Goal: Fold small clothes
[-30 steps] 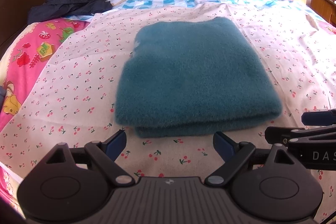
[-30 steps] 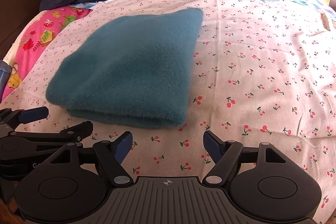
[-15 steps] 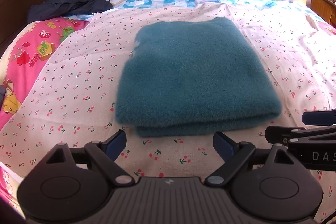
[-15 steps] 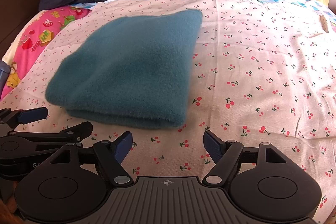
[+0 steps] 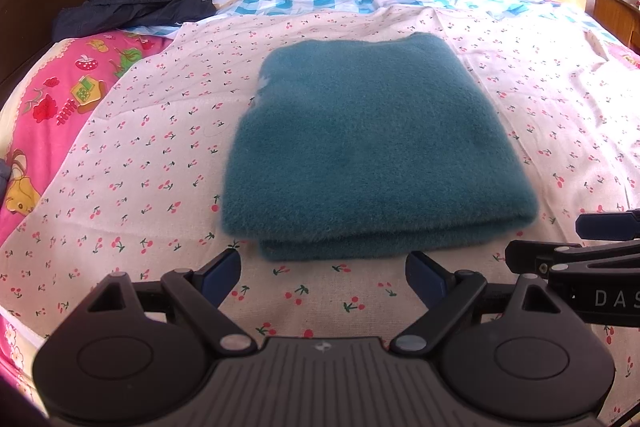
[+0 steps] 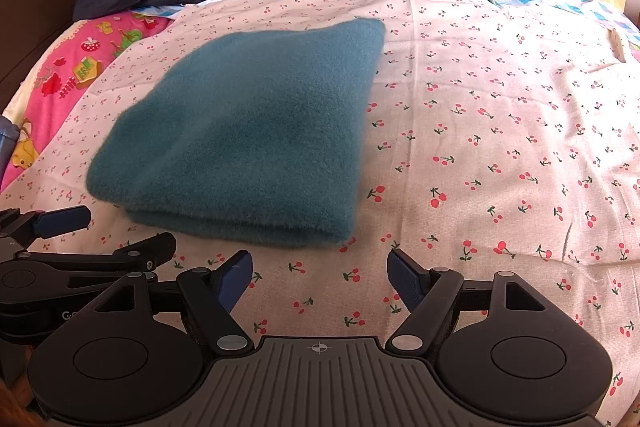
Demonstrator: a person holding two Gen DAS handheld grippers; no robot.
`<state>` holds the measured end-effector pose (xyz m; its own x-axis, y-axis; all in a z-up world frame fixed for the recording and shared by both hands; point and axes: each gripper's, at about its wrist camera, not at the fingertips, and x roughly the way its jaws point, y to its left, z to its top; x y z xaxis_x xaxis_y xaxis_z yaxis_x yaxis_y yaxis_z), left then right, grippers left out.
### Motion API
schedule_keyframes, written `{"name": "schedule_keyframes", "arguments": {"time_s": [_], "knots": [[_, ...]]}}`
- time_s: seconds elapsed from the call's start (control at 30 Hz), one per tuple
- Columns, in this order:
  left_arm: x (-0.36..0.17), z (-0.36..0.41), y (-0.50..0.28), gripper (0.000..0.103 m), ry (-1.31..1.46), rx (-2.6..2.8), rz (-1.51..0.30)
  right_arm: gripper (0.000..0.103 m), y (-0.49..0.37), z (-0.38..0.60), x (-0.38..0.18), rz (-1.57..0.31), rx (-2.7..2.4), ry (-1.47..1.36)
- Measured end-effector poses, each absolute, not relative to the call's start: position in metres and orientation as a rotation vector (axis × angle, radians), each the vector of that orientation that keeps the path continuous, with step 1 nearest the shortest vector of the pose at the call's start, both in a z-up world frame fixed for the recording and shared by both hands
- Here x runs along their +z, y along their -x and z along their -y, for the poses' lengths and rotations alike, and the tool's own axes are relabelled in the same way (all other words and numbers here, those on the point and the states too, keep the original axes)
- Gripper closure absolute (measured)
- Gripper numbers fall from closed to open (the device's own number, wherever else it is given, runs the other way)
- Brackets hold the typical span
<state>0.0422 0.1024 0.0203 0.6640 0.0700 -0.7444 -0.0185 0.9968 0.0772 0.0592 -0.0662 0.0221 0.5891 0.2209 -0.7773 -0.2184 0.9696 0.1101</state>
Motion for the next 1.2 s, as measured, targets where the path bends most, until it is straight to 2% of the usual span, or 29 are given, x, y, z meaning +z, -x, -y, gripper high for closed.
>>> {"name": "schedule_keyframes", "arguments": {"time_s": [1.2], "knots": [[0.0216,-0.1051,-0.0417,0.01,-0.056,0.068,-0.84,0.027,-0.0602,0.061,0.0241,-0.905,0.241,0.0]]}}
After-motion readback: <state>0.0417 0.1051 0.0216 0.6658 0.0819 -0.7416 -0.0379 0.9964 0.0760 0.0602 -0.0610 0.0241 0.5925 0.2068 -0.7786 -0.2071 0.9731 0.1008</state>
